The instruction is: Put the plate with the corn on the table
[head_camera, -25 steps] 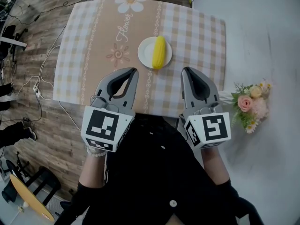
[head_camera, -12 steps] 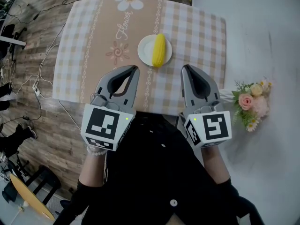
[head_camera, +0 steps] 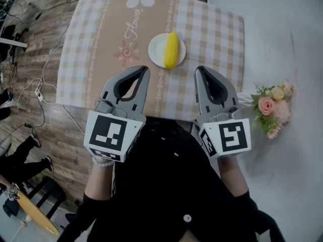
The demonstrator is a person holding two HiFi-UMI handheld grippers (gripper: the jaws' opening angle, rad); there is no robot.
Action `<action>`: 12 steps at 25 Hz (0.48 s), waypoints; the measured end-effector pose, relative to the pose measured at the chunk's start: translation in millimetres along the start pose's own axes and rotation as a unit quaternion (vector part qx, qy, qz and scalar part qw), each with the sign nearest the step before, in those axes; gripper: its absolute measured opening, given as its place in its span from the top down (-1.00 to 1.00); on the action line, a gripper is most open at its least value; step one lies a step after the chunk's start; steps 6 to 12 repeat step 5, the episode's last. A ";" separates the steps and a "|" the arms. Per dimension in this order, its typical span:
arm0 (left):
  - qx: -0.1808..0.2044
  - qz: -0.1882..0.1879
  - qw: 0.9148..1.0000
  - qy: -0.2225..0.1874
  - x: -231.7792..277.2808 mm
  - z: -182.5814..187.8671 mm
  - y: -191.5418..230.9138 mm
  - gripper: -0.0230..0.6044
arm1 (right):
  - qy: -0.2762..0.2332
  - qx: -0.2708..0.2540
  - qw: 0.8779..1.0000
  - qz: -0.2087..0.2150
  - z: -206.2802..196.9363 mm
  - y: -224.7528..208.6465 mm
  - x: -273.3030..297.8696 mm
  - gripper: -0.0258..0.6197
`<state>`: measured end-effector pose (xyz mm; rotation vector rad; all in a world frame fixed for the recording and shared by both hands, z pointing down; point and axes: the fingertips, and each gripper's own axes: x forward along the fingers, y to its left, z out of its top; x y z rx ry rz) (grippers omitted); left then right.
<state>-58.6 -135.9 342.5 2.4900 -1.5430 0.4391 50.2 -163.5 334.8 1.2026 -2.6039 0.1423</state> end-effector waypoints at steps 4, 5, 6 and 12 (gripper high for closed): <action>-0.002 0.001 1.000 0.000 -1.0 -0.7 -0.9 0.88 | 0.000 0.001 1.000 0.001 -1.6 0.6 -2.4 0.78; -0.003 0.002 1.000 0.000 -1.1 -0.8 -1.2 0.88 | 0.000 0.001 1.000 0.001 -1.9 0.5 -3.0 0.78; -0.003 0.002 1.000 0.000 -1.1 -0.8 -1.2 0.88 | 0.000 0.001 1.000 0.001 -1.9 0.5 -3.0 0.78; -0.003 0.002 1.000 0.000 -1.1 -0.8 -1.2 0.88 | 0.000 0.001 1.000 0.001 -1.9 0.5 -3.0 0.78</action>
